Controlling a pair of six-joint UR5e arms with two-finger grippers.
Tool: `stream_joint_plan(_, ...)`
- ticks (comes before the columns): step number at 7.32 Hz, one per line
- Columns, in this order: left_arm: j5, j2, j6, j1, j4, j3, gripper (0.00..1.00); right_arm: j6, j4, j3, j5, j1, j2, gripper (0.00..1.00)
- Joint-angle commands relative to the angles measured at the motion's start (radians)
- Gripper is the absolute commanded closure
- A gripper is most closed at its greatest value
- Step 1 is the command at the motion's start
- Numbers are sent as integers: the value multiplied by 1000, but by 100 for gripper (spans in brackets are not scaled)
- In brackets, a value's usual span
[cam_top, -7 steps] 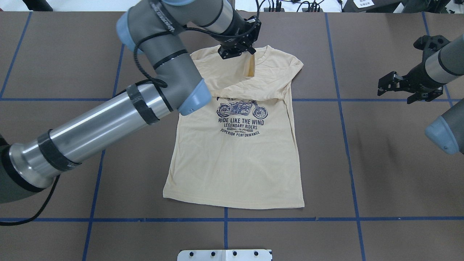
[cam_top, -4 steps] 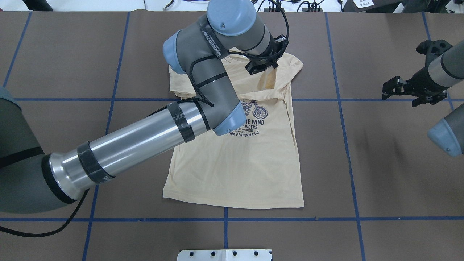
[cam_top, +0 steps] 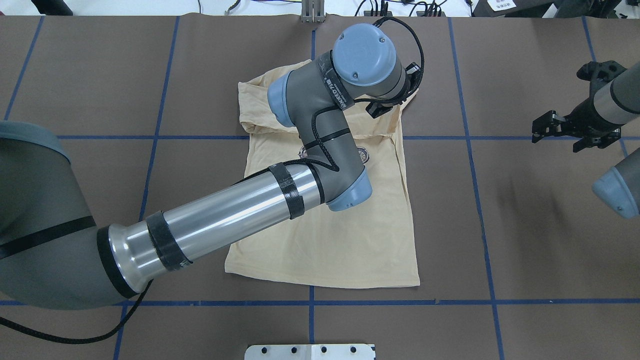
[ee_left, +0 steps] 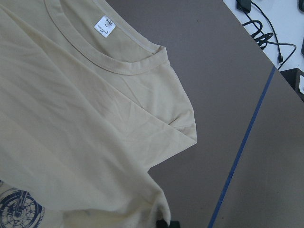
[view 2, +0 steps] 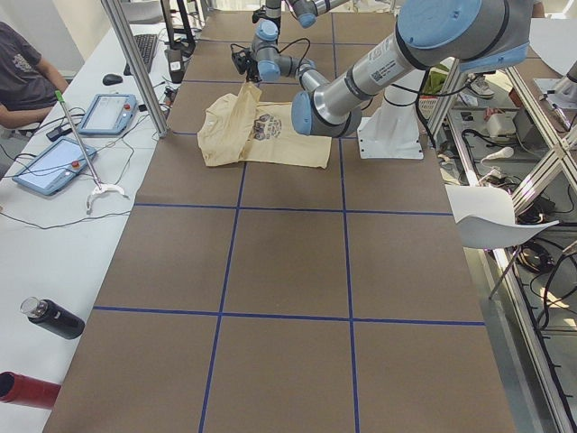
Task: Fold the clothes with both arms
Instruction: 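Carry the other sleeve with the left gripper across the shirt toward the collar, then release the sleeve and withdraw the left gripper while the right gripper moves to the hem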
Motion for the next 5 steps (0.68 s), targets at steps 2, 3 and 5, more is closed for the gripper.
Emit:
stream_joint_plan(2,29,-34,-41,6,-22,18,5,16,2,6,5,-1,5,1)
stream_joint_plan(3,19,-28,-26,5,-19,-18,5,66,2,37,6,-6,6,1)
stream_joint_plan(5,-120,125,26,-8,10,-247,5,415,105,138,0,-143,-6,1)
